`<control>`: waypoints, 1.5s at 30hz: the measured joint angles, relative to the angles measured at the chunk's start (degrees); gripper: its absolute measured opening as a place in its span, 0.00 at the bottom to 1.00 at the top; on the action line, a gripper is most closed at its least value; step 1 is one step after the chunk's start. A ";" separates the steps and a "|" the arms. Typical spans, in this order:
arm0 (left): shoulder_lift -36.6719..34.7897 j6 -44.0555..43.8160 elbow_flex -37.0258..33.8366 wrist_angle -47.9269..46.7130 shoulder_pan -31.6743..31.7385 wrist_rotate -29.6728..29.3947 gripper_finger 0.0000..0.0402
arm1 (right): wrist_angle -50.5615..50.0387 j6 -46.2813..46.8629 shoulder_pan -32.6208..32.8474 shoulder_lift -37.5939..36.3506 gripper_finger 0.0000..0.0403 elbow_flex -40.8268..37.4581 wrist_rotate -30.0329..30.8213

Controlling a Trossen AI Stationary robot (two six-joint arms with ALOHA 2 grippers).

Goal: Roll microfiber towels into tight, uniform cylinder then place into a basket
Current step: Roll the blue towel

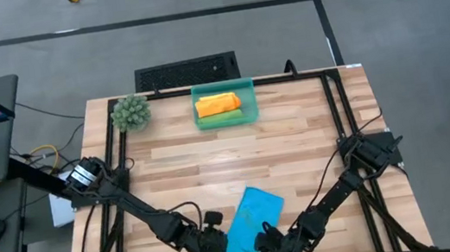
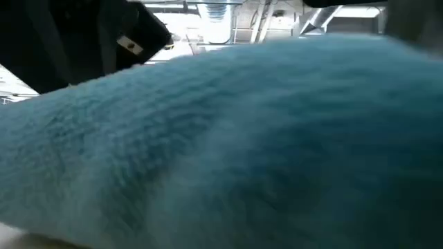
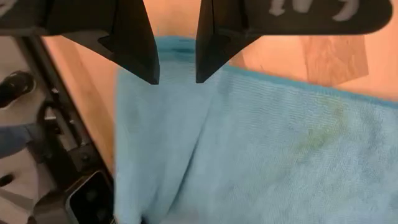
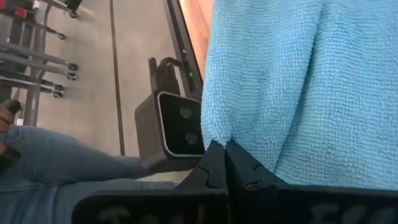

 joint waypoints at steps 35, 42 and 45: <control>5.95 -2.41 -5.67 13.16 4.42 15.25 0.24 | -7.74 29.68 1.69 -0.42 0.00 0.11 6.41; 5.95 -2.41 -5.67 12.99 4.42 16.47 0.24 | -16.52 35.72 2.18 -4.78 0.00 0.15 10.01; 5.95 -2.55 -5.67 13.01 4.42 16.48 0.24 | -22.11 38.09 1.74 -6.03 0.00 0.15 9.95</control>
